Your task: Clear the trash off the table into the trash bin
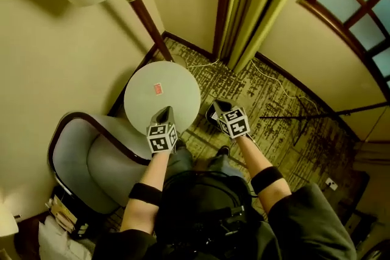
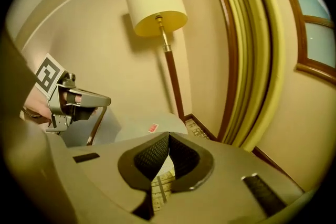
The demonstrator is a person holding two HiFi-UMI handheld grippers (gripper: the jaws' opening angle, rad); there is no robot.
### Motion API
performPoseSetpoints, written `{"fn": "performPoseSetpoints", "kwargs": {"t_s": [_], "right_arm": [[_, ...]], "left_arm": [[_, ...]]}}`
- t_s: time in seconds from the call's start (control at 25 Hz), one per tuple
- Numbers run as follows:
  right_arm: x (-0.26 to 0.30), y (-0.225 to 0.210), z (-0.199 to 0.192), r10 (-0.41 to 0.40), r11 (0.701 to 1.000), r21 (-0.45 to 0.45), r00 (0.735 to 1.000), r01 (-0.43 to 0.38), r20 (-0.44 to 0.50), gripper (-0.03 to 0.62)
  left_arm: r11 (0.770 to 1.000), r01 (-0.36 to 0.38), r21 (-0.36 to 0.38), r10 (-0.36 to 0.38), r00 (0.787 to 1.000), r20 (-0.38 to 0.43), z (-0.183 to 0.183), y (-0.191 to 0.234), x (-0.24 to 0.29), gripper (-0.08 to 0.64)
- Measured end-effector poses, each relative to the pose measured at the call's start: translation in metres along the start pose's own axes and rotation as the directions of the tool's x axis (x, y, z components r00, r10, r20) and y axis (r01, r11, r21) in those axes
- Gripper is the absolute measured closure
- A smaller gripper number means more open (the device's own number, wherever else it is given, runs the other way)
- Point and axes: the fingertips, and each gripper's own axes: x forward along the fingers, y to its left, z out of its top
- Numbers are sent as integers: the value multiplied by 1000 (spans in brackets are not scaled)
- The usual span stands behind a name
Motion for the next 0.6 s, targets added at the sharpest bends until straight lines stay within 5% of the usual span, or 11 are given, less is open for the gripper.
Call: {"fn": "performPoseSetpoints", "kwargs": {"t_s": [0.28, 0.6], "right_arm": [[53, 100, 46, 150, 977, -154, 989, -151, -13, 591], [73, 147, 57, 220, 954, -199, 975, -224, -43, 591]], "left_arm": [[981, -172, -90, 177, 983, 54, -13, 103, -58, 559], [968, -212, -135, 222, 973, 62, -21, 144, -84, 559]]}}
